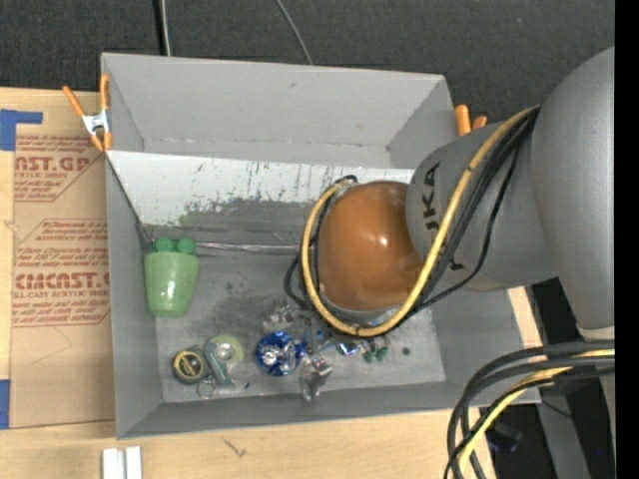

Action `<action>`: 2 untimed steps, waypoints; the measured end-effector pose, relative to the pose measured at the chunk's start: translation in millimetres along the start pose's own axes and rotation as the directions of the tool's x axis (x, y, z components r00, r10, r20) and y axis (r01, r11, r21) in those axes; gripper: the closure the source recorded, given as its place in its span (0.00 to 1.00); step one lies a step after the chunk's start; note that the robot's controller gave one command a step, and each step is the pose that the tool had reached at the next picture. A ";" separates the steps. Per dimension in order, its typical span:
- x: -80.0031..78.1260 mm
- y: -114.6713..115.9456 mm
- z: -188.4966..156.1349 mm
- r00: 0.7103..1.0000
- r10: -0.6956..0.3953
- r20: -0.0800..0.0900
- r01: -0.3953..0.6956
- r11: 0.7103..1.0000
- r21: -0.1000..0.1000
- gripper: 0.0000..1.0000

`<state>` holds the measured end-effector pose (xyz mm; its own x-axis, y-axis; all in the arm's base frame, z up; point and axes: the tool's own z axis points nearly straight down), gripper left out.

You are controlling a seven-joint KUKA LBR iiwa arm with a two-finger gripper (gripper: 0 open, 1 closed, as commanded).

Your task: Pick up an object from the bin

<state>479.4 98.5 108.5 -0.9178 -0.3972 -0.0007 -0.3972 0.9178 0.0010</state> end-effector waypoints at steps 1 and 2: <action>-5.6 -13.5 34.4 0.996 0.086 0.015 -0.086 0.996 0.000 0.00; -7.7 -12.9 32.2 0.996 0.085 0.005 -0.085 0.996 0.000 0.00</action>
Offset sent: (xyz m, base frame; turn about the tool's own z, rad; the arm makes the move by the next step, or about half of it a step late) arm 0.0062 -0.0129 -0.0385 0.0865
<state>491.6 89.8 76.2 -0.9482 -0.3176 -0.0054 -0.3176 0.9482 0.0009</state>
